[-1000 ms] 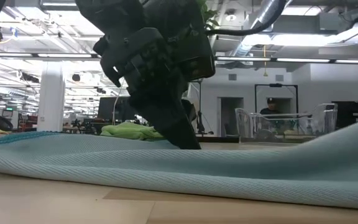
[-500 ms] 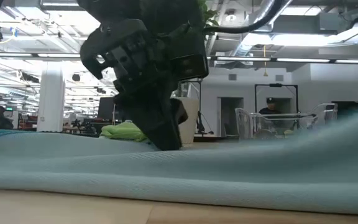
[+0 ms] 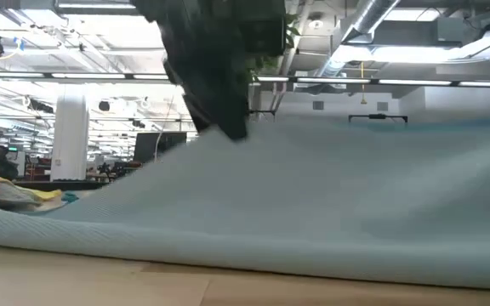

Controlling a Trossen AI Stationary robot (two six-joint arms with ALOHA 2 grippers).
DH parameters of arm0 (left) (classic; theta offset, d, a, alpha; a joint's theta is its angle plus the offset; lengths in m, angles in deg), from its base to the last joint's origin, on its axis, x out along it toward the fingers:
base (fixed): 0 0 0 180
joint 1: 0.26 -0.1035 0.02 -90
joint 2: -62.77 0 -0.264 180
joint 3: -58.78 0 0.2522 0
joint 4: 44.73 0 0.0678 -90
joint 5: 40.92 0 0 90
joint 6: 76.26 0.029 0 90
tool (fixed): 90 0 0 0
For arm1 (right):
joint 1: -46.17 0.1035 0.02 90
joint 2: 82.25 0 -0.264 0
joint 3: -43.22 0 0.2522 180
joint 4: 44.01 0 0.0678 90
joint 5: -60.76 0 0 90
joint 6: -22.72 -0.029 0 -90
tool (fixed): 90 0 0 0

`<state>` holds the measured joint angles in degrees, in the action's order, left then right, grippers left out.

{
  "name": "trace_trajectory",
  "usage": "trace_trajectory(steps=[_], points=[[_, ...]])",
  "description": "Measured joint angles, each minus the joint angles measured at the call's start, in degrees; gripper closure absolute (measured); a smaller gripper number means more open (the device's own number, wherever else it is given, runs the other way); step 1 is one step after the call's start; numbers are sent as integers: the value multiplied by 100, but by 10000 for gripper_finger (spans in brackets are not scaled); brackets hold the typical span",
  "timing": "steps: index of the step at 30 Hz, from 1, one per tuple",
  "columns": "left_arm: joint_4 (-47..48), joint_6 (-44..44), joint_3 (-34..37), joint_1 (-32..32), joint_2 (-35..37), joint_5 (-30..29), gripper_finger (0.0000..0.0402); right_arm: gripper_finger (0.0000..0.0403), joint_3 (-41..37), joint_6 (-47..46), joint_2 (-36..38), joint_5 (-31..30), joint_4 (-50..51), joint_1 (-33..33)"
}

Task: Fold microfiber towels
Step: Fold the light blue microfiber towel

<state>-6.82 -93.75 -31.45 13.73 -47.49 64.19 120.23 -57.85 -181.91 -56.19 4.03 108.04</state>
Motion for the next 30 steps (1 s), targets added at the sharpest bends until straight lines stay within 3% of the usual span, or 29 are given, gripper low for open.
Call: trace_trajectory(steps=[6,9,13,18,23,30], points=[[936,-662,-459,278,233,506,400,385,0,32,0,-26,-28,-31],[1660,-847,-635,384,423,329,401,383,0,248,119,-36,-7,-200],[2496,-930,-920,396,831,-345,401,375,0,974,632,-63,263,-635],[3311,-844,-1134,343,1432,-1894,401,390,0,1892,1624,-580,1453,-1416],[3996,-152,-1138,-67,1787,-3397,401,387,0,3143,2610,-705,2483,-2572],[4414,605,-1444,-1098,1848,-3603,401,387,4,4518,3677,-936,2814,-3984]])
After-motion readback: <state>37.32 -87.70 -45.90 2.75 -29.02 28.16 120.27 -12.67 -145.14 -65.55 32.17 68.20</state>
